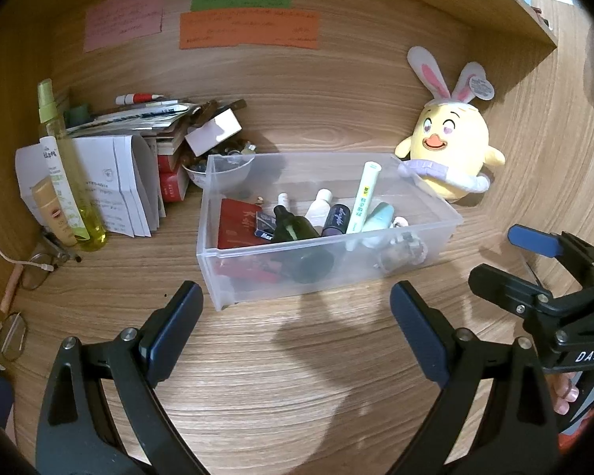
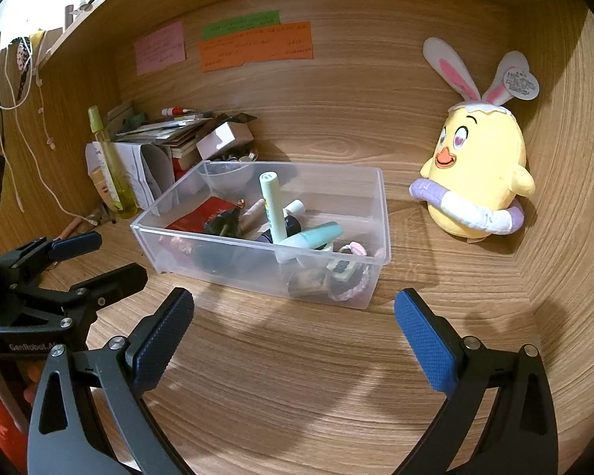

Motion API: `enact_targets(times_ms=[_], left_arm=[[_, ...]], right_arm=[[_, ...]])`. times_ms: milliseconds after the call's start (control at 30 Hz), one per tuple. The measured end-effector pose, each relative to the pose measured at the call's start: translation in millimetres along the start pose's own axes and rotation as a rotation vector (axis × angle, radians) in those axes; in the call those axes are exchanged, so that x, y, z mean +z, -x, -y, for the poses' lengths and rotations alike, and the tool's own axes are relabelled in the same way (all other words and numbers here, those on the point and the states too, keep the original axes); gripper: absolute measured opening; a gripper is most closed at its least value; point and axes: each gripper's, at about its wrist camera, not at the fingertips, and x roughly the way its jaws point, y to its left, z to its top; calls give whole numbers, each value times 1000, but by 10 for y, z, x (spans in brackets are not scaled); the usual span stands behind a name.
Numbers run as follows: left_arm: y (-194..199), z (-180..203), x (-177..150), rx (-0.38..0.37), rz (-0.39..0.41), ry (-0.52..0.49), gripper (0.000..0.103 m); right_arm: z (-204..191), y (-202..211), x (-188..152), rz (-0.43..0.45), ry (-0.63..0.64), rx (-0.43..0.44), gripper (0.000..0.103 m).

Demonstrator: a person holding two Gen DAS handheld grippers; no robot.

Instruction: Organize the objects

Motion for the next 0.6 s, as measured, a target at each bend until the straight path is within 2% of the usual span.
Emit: enact_targets(times_ms=[600], left_arm=[[-79,-73,1,-29,-36,50,97]], right_arm=[[-35,-28,3,-4,4,2,101]])
